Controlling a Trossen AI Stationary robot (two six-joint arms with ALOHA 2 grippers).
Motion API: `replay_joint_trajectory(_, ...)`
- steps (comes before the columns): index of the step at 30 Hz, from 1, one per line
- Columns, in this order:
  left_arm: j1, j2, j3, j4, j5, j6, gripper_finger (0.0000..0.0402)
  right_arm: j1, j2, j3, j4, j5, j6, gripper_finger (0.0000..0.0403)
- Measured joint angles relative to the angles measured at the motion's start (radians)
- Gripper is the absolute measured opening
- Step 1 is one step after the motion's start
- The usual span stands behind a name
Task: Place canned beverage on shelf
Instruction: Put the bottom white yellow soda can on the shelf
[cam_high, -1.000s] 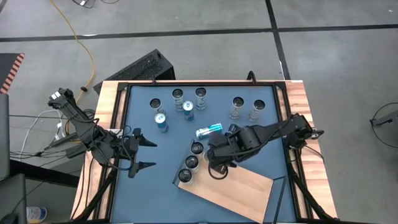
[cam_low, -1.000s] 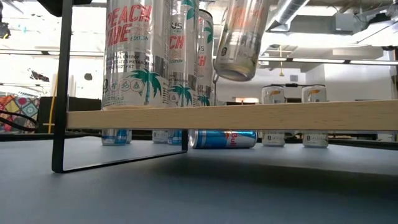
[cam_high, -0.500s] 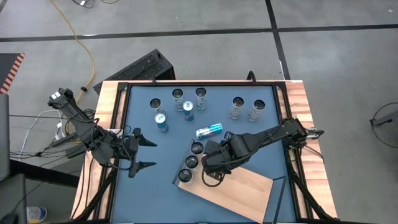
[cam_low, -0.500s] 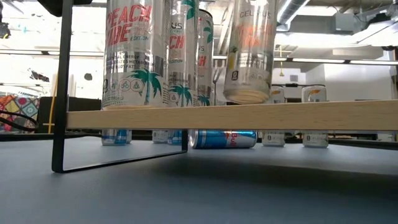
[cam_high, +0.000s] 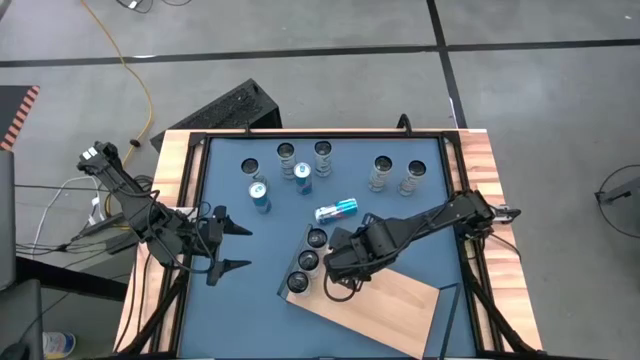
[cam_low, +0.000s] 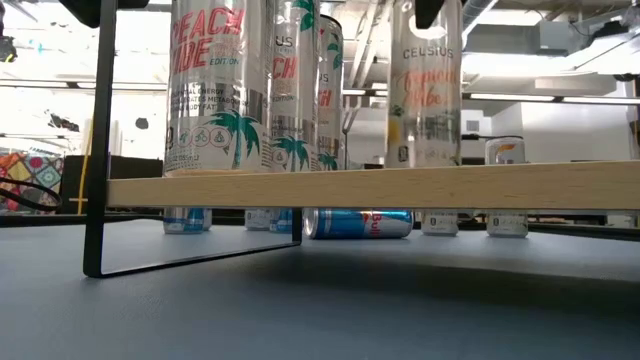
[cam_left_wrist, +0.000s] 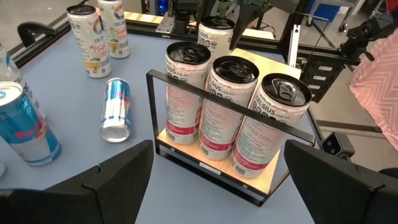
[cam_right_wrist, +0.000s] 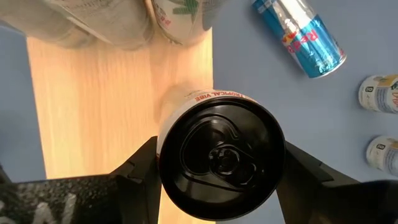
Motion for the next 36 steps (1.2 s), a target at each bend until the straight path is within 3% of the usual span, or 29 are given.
replay_joint_trajectory(5, 0.0, 0.0, 0.0, 0.0, 0.0, 0.007, 0.0348, -0.008, -0.001, 0.0, 0.0, 0.001, 0.001, 0.0218)
replay_joint_trajectory(12, 0.0, 0.0, 0.0, 0.0, 0.0, 0.007, 0.0348, -0.024, -0.001, 0.001, 0.001, -0.009, -0.024, 0.0253)
replay_joint_trajectory(25, 0.0, 0.0, 0.0, 0.0, 0.001, 0.008, 0.0348, -0.033, -0.001, 0.001, 0.043, -0.085, -0.046, 0.0259)
replay_joint_trajectory(36, 0.0, 0.0, 0.0, 0.0, 0.002, 0.008, 0.0348, -0.033, -0.001, 0.001, 0.071, -0.076, -0.078, 0.026)
